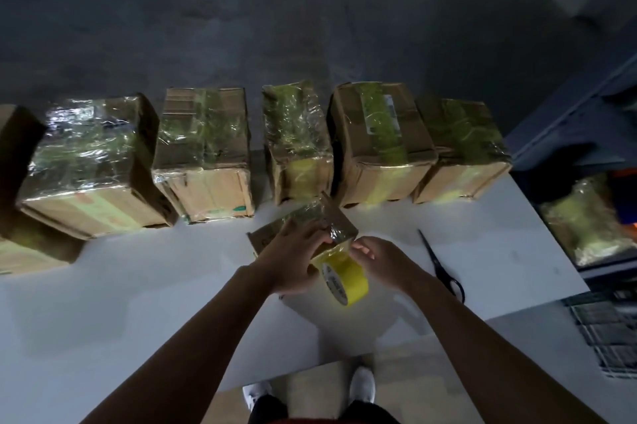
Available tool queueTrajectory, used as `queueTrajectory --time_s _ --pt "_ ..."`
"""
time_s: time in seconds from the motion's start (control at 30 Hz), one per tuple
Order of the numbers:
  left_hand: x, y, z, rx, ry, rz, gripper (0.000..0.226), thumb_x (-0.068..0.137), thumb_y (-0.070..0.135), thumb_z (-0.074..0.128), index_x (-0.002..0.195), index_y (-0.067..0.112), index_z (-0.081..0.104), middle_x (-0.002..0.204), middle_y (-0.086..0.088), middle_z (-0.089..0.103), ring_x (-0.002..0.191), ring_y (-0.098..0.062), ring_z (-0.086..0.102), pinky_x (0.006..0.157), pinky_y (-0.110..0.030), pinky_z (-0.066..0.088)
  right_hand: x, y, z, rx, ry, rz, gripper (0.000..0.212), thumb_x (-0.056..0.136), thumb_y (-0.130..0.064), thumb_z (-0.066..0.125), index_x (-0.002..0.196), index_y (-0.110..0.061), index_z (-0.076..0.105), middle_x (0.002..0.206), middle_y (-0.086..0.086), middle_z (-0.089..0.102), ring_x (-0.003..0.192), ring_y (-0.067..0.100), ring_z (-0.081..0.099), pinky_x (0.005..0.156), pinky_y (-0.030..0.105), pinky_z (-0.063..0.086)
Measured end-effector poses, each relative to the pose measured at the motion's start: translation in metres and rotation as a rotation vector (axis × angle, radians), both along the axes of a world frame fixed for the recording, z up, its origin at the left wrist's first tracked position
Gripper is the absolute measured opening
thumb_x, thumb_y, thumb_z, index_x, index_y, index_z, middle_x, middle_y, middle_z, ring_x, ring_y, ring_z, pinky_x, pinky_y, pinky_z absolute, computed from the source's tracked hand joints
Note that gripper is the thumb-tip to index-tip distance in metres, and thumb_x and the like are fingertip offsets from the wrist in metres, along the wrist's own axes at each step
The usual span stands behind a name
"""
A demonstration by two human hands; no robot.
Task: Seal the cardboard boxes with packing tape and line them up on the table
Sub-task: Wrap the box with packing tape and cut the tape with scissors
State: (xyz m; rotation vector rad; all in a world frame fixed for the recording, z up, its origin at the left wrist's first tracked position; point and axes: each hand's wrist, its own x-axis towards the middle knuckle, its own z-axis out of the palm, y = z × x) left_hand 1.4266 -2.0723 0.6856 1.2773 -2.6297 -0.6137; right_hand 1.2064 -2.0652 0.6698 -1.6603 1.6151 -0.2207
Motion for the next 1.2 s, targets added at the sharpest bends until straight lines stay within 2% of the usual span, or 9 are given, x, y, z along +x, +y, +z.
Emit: queueTrajectory --time_s 0.13,0.2,0.3,0.43,0.57,0.8,0.93,1.07,1.2 --pt "-0.024 0.004 0.001 -0.096 -0.112 0.131 0.051 0.084 0.027 0.061 0.131 0.012 0.052 0.139 -0.011 0.048 0.138 -0.032 0.035 0.114 -0.055 0.023 -0.011 -0.001 0.002 -0.041 -0.046 -0.027 0.027 0.095 -0.037 0.053 0.096 -0.012 0.065 0.085 0.004 0.067 0.08 0.017 0.063 0.075 0.033 0.048" --pt "-0.042 0.007 0.004 -0.125 -0.039 0.19 0.037 0.077 0.014 0.066 0.114 0.008 0.061 0.118 -0.014 0.059 0.117 -0.035 0.054 0.099 -0.051 0.043 -0.021 -0.002 0.002 -0.053 -0.058 -0.046 0.026 0.096 -0.035 0.052 0.097 -0.012 0.064 0.087 0.005 0.068 0.08 0.019 0.065 0.074 0.034 0.05" --pt "-0.082 0.012 0.009 -0.132 0.12 0.238 0.028 0.075 0.012 0.051 0.099 0.007 0.065 0.102 -0.012 0.063 0.099 -0.032 0.059 0.079 -0.041 0.053 -0.048 -0.001 0.0 -0.059 -0.049 -0.077 0.025 0.097 -0.033 0.052 0.095 -0.01 0.063 0.089 0.006 0.067 0.083 0.022 0.065 0.074 0.035 0.051" --pt "-0.148 0.025 0.003 -0.009 0.254 0.275 0.028 0.074 0.007 0.047 0.096 0.007 0.065 0.1 -0.011 0.062 0.097 -0.03 0.057 0.075 -0.034 0.05 -0.1 0.013 -0.01 -0.096 0.111 -0.147 0.026 0.097 -0.03 0.05 0.098 -0.008 0.063 0.094 0.009 0.068 0.088 0.023 0.064 0.072 0.029 0.049" --pt "-0.204 0.042 -0.005 0.132 0.205 0.281 0.029 0.088 0.007 0.05 0.114 0.013 0.06 0.122 -0.004 0.054 0.115 -0.019 0.046 0.088 -0.026 0.042 -0.152 0.036 -0.031 -0.082 0.322 -0.192 0.022 0.097 -0.021 0.047 0.11 -0.007 0.058 0.104 0.01 0.063 0.094 0.023 0.06 0.069 0.022 0.035" --pt "-0.244 0.053 -0.014 0.484 0.155 0.415 0.032 0.092 0.009 0.044 0.121 0.017 0.056 0.124 -0.002 0.053 0.118 -0.016 0.048 0.098 -0.025 0.039 -0.169 0.052 -0.06 0.006 0.519 -0.199 0.033 0.097 -0.028 0.052 0.124 -0.01 0.049 0.118 0.011 0.056 0.107 0.025 0.057 0.084 0.03 0.047" --pt "-0.247 0.055 -0.017 0.561 0.158 0.487 0.031 0.091 0.006 0.044 0.117 0.013 0.059 0.122 -0.005 0.057 0.114 -0.016 0.053 0.09 -0.02 0.038 -0.166 0.05 -0.065 0.002 0.612 -0.1 0.027 0.1 -0.023 0.045 0.123 -0.01 0.05 0.118 0.011 0.058 0.105 0.024 0.06 0.082 0.03 0.047" --pt "-0.244 0.055 -0.017 0.531 0.153 0.516 0.031 0.089 0.005 0.045 0.115 0.01 0.061 0.118 -0.006 0.059 0.111 -0.017 0.055 0.083 -0.019 0.037 -0.171 0.043 -0.062 0.003 0.469 -0.039 0.025 0.096 -0.027 0.049 0.11 -0.008 0.057 0.105 0.012 0.065 0.1 0.03 0.063 0.078 0.032 0.047" --pt "-0.231 0.051 -0.009 0.459 0.215 0.583 0.03 0.089 0.001 0.045 0.112 0.008 0.063 0.114 -0.005 0.061 0.106 -0.017 0.055 0.082 -0.02 0.037 -0.168 0.033 -0.049 0.125 0.006 -0.04 0.018 0.093 -0.029 0.056 0.094 -0.012 0.062 0.078 0.003 0.068 0.078 0.022 0.066 0.069 0.026 0.05"
